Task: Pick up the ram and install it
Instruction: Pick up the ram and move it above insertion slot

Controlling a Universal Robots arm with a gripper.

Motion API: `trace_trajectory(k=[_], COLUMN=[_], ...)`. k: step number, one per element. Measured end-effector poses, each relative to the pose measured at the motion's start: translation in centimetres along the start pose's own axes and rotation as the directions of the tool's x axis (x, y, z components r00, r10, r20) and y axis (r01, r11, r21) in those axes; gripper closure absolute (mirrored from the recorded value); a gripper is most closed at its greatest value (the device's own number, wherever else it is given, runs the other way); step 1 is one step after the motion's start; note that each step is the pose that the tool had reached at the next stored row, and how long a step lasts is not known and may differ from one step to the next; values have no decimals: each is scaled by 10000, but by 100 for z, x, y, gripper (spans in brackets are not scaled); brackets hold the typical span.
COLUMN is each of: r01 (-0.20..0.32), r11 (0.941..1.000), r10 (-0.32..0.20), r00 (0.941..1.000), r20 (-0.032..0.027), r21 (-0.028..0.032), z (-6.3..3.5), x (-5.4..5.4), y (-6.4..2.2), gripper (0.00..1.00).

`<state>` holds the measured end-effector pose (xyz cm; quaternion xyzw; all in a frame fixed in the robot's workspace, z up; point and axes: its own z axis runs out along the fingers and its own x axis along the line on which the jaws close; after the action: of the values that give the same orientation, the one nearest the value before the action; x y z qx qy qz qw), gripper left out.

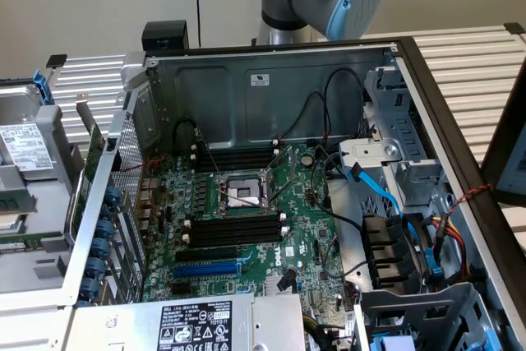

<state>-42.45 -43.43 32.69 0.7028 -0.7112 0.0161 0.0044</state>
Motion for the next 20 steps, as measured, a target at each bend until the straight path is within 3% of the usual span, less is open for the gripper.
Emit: trace_trajectory(k=[7,12,16,20], r01=[32,55,73,93], r11=[10000,9999,9996,9994], r10=[-32,-55,-73,-92], r00=[10000,10000,10000,10000], r20=[10,11,9,10], r21=[-52,-152,-275,-342], z=[-316,-513,-593,-648], x=[64,87,90,91], y=[-207,-354,-482,-629], gripper=[88,88,88,88])
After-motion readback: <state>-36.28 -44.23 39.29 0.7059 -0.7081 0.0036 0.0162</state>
